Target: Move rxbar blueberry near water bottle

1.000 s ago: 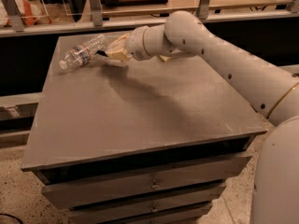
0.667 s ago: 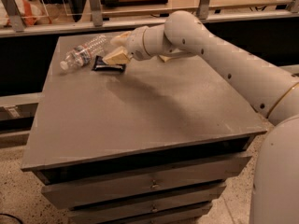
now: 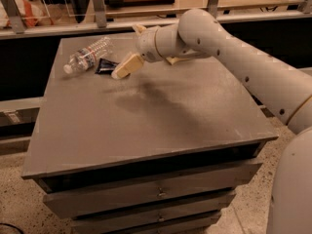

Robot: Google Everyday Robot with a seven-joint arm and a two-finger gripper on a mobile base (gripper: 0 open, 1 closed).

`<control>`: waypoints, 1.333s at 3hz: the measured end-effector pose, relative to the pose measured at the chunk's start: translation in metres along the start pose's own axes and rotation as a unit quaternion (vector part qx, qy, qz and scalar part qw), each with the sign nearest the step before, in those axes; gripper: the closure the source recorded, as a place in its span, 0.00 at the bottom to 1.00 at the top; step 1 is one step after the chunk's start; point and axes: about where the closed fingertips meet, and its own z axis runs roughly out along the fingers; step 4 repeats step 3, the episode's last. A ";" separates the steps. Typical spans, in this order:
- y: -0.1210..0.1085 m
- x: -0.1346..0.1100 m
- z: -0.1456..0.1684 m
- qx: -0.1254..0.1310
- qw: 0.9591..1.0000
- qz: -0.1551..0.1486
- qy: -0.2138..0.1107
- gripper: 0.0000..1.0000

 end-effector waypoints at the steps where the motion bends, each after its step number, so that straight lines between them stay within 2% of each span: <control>1: -0.003 0.005 -0.027 0.008 1.000 0.011 0.000 0.00; 2: -0.007 0.011 -0.066 0.025 0.999 0.025 0.003 0.00; 4: -0.007 0.011 -0.066 0.025 0.999 0.025 0.003 0.00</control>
Offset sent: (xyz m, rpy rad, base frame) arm -0.0338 -0.1069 0.0293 0.0361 0.0263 -0.1202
